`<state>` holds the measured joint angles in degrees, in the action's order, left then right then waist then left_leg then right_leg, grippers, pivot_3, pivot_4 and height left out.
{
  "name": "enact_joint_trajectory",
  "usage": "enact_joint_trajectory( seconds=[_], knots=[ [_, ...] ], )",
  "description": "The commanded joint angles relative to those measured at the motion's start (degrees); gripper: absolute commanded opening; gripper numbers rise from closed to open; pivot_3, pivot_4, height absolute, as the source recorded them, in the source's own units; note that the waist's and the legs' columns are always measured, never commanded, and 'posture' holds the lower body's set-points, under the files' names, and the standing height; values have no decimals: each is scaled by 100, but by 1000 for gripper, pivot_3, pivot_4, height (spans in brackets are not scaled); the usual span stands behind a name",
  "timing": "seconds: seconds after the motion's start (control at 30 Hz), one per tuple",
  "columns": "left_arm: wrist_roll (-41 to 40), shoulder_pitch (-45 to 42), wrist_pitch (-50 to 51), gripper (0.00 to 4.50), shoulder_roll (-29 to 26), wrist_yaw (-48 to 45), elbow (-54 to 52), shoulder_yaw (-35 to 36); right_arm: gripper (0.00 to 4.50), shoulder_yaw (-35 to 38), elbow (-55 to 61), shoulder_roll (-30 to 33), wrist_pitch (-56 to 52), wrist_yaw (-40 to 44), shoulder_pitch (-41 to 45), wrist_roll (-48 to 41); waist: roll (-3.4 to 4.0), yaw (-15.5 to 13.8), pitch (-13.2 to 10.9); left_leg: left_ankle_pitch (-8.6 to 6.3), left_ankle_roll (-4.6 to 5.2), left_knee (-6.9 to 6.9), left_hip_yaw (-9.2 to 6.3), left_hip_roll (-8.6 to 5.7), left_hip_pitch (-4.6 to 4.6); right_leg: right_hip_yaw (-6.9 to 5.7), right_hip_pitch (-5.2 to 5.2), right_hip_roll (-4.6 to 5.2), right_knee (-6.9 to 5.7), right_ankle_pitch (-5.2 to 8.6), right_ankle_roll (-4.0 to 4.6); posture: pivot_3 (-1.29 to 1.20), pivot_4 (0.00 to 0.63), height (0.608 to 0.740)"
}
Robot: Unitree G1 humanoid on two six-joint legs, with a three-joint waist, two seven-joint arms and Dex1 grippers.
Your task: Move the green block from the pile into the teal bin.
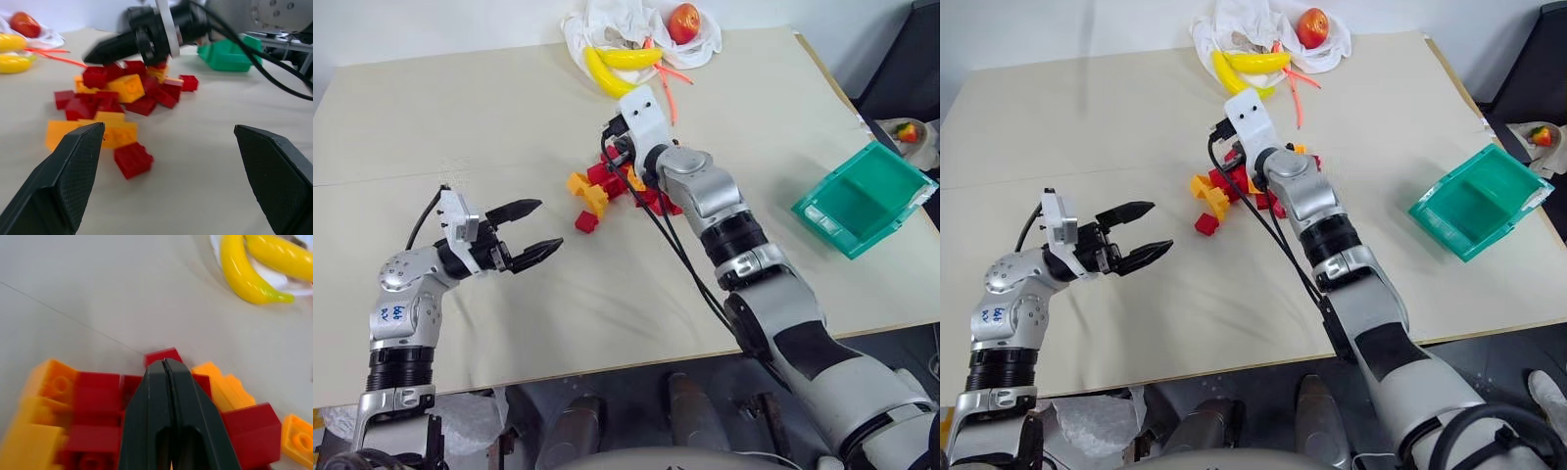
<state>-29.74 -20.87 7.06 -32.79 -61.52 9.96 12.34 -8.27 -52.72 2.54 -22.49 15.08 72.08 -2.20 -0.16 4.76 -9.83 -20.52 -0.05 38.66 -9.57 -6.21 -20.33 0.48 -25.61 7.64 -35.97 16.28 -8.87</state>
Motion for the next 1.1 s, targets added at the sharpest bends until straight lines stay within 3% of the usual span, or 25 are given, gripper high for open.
enact_joint_trajectory(
  seconds=[0.03, 0.37, 0.73, 1.0, 1.1],
  knots=[
    [43, -75, -132, 4500, -54, 94, 2, 119, 23, 98, -490, 174, 195, -107, 273, 222, 0, 17, 0, 0, 0, 1, 0, 0, 0, 0, 0, 0, 0, 0, 0, 0, 150, 740],
    [109, 47, -178, 4500, -38, 289, 2, 165, 23, -330, -1049, 1014, 235, 397, 347, 1025, 2, 14, 1, 0, 0, 4, 3, 0, -1, 2, -2, 1, -1, 0, 0, 0, 150, 740],
    [115, -43, -241, 4500, 82, 397, 75, 100, 23, -144, -1447, 827, 937, 1376, 353, 982, 4, 47, 2, 0, 0, 12, 11, 2, -1, 6, -6, -1, -7, 0, 0, 0, 150, 740],
    [109, -24, -276, 4500, 84, 456, 63, 111, 23, -463, -1072, 898, 1087, 2856, 134, 1150, 4, 24, 2, 0, 0, 21, 10, 1, -2, 6, -4, 0, -10, 0, 0, 0, 150, 740],
    [101, 1, -282, 4500, 77, 465, 45, 121, 23, -587, -346, 1149, 1022, 3936, -156, 1012, 4, 17, 2, 0, 0, 22, 10, 1, -2, 6, -4, 0, -11, 0, 0, 0, 150, 740]
  ],
)
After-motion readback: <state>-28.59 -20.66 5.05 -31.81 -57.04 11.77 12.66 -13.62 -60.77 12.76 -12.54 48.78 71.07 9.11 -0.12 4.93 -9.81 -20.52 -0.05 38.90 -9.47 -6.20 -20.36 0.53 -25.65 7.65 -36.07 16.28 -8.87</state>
